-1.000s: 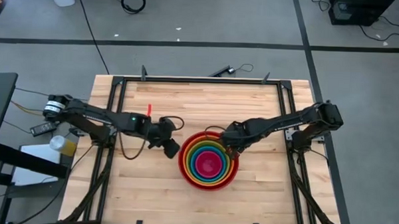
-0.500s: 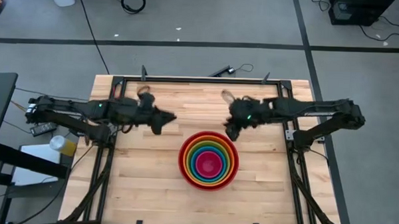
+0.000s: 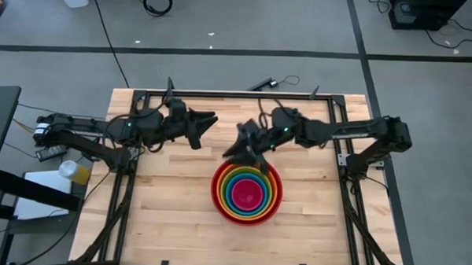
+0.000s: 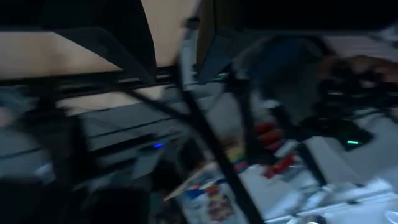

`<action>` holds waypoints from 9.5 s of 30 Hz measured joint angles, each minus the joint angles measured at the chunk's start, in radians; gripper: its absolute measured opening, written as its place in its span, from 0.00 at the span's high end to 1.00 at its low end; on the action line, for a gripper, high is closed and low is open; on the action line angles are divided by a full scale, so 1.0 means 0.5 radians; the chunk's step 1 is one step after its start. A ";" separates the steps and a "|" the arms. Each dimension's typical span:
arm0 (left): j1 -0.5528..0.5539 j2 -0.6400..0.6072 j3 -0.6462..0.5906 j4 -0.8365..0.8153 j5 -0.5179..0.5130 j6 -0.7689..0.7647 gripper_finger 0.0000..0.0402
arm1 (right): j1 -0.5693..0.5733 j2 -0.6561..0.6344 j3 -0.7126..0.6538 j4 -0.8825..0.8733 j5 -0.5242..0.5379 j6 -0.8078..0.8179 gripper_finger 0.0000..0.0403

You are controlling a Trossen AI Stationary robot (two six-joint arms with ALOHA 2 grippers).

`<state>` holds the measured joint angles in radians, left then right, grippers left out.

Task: Nest bowls inside each other
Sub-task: Return to Home Position

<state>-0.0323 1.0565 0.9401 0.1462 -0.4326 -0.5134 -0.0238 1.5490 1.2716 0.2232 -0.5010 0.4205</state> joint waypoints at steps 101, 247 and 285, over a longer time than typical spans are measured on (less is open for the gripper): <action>0.083 -0.538 0.005 -1.676 -0.037 0.088 0.94 | 0.367 -0.028 0.000 -0.785 2.018 -0.145 0.99; 0.004 -2.022 -1.865 0.027 0.450 0.490 0.99 | 0.027 -2.588 -2.529 0.164 0.913 -0.285 0.95; 0.004 -2.023 -1.867 0.028 0.450 0.490 0.99 | 0.027 -2.588 -2.529 0.164 0.912 -0.285 0.95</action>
<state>-0.0303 0.0452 0.0067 0.1600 -0.2077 -0.2684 -0.0101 0.2550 0.0071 0.3054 -0.0448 0.2779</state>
